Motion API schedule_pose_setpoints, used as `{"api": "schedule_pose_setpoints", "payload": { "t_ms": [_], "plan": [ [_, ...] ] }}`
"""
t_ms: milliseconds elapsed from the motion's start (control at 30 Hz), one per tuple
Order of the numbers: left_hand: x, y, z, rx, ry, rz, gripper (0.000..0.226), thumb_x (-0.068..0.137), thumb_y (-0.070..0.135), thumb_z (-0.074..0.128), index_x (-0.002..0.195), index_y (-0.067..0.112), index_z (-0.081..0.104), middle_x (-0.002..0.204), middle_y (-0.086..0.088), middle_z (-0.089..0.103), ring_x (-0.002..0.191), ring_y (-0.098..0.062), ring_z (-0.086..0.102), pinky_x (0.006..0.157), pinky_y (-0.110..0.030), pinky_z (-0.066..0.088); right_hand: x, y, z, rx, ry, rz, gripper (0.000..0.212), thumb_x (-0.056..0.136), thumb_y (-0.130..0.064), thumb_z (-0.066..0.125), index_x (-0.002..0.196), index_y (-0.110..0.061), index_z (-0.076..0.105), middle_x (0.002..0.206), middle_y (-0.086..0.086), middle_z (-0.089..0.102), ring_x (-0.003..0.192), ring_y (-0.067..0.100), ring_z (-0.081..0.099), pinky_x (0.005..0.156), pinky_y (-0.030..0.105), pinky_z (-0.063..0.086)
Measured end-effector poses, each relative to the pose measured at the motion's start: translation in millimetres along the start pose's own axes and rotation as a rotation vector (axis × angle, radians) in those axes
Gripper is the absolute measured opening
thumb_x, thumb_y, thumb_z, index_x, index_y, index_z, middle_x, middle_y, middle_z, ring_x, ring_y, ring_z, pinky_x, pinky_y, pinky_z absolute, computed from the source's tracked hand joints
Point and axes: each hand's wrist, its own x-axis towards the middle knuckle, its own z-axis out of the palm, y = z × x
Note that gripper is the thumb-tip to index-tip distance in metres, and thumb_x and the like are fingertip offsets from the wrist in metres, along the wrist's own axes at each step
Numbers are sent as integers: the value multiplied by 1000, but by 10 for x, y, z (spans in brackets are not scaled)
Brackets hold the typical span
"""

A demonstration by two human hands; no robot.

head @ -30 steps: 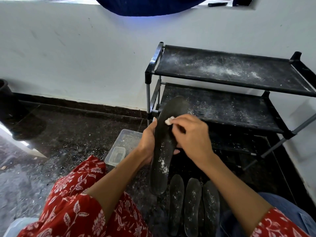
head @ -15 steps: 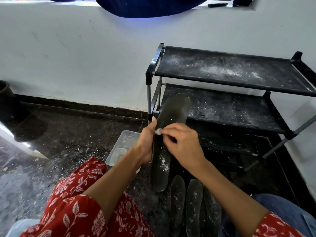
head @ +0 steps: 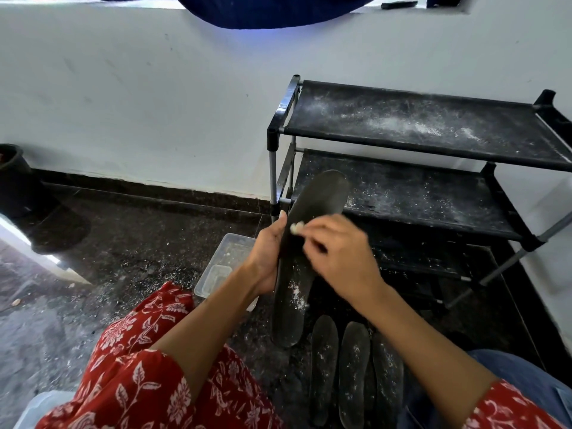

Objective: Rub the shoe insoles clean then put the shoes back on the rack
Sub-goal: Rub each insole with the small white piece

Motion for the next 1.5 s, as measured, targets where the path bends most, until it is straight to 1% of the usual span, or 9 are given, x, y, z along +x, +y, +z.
{"api": "schedule_pose_setpoints", "payload": {
  "t_ms": [133, 367, 567, 833, 933, 1033, 1100, 1267, 1500],
  "plan": [
    [-3, -33, 72, 22, -82, -50, 72, 95, 59, 21, 107, 1, 62, 90, -26, 67, 73, -35, 67, 69, -44, 57, 110, 168, -105, -129, 208, 110, 15, 81, -2, 65, 94, -1, 73, 91, 10, 68, 84, 23, 62, 82, 25, 46],
    [50, -36, 23, 28, 28, 7, 64, 97, 56, 24, 91, 9, 66, 70, -9, 70, 64, -19, 69, 56, -24, 55, -48, -72, 112, -51, -104, -39, 19, 72, -6, 63, 87, -6, 74, 80, 4, 68, 75, 21, 63, 66, 30, 55],
    [-31, -66, 123, 95, -67, -87, 79, 92, 66, 12, 100, 6, 63, 81, -23, 68, 67, -33, 67, 60, -43, 57, 121, 122, -28, -108, 190, 92, 12, 78, -1, 66, 87, -2, 73, 83, 8, 67, 77, 23, 63, 69, 34, 54],
    [35, -70, -5, 193, 119, 37, 84, 87, 73, 15, 87, 9, 70, 79, -9, 73, 84, -21, 67, 76, -31, 52, -41, -156, 127, -9, -224, 7, 17, 71, -9, 60, 80, -5, 74, 78, 6, 66, 75, 22, 61, 65, 34, 54],
    [-10, -38, 5, 126, 52, 7, 82, 89, 70, 17, 96, 7, 69, 83, -16, 71, 76, -26, 69, 68, -34, 57, 16, -48, 9, -23, -96, 38, 16, 73, -7, 66, 87, -9, 75, 80, 4, 68, 76, 19, 63, 71, 29, 54],
    [-37, -5, 55, 86, -19, -8, 70, 95, 56, 25, 86, 5, 73, 80, -20, 70, 67, -31, 68, 67, -43, 56, 60, 85, -76, -117, 91, 106, 14, 76, -3, 69, 89, -8, 74, 80, 5, 67, 75, 18, 63, 72, 28, 53],
    [-21, -6, 71, 77, -25, -2, 67, 96, 54, 27, 88, 7, 74, 83, -19, 71, 70, -31, 69, 75, -46, 54, 57, 120, -83, -145, 79, 140, 18, 78, -5, 68, 94, -10, 73, 82, 4, 66, 75, 19, 63, 69, 31, 55],
    [-11, 11, 41, 48, -9, 37, 62, 97, 55, 25, 108, 7, 62, 77, -9, 70, 66, -18, 68, 58, -25, 56, -33, 5, 34, -142, -107, 35, 24, 69, 1, 73, 92, -6, 74, 82, 7, 66, 75, 26, 63, 63, 36, 57],
    [-78, 67, 36, 66, -43, -28, 74, 89, 68, 24, 114, 10, 62, 96, -16, 67, 84, -29, 66, 75, -47, 55, -7, 16, 53, -92, 23, 34, 27, 77, 2, 69, 105, -2, 69, 93, 10, 66, 85, 24, 64, 73, 32, 56]
  ]
}}
